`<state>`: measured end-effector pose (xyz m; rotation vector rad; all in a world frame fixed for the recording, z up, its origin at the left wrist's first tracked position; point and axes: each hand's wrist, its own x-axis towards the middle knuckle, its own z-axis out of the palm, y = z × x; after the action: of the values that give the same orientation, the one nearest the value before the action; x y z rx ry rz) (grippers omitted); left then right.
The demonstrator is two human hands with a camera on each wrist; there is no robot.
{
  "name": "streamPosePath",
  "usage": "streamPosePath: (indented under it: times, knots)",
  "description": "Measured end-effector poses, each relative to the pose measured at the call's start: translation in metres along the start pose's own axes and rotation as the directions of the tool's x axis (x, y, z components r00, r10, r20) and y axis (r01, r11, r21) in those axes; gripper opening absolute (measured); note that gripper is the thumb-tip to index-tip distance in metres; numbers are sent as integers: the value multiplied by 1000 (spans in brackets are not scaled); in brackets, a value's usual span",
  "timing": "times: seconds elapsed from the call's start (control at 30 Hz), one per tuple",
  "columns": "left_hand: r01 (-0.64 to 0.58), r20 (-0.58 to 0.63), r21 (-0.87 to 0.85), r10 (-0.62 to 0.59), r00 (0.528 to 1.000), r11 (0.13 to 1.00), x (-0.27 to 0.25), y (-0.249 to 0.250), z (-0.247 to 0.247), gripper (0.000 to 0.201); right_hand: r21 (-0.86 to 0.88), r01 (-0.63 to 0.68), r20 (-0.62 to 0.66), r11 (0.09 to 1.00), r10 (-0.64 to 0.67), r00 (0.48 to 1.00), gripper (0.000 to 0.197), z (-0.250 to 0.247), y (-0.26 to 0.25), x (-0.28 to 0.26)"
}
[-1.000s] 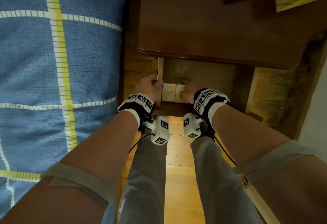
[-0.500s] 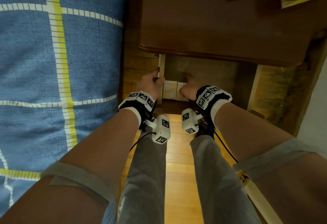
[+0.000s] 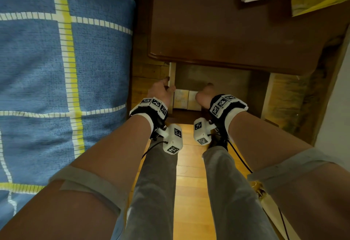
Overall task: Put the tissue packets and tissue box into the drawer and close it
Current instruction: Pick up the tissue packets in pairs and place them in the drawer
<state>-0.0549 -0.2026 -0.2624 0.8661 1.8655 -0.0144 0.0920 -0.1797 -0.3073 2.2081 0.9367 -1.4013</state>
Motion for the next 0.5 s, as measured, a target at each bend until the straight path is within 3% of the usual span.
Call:
streamPosePath:
  times: [0.07, 0.17, 0.23, 0.3, 0.43, 0.5]
  knots:
    - [65, 6, 32, -65, 998, 997, -5, 11, -4, 55, 25, 47, 36, 999, -48, 998, 60, -18, 1, -13]
    - [131, 12, 56, -132, 991, 990, -21, 30, -19, 45, -12, 116, 136, 993, -113, 984, 45, -57, -2, -40]
    - [126, 58, 130, -135, 989, 983, -36, 45, -32, 38, -47, 170, 127, 984, -163, 978, 38, -88, -6, -61]
    - [115, 67, 187, -129, 989, 976, -54, 66, -49, 36, 13, 215, 88, 976, -216, 973, 36, -121, -10, -81]
    - [34, 12, 89, -35, 999, 995, -89, 128, -79, 35, 104, 275, 95, 956, -285, 954, 28, -192, -20, -114]
    - [-14, -40, 55, 17, 999, 998, -100, 157, -88, 33, 93, 344, 14, 934, -346, 938, 28, -223, -27, -127]
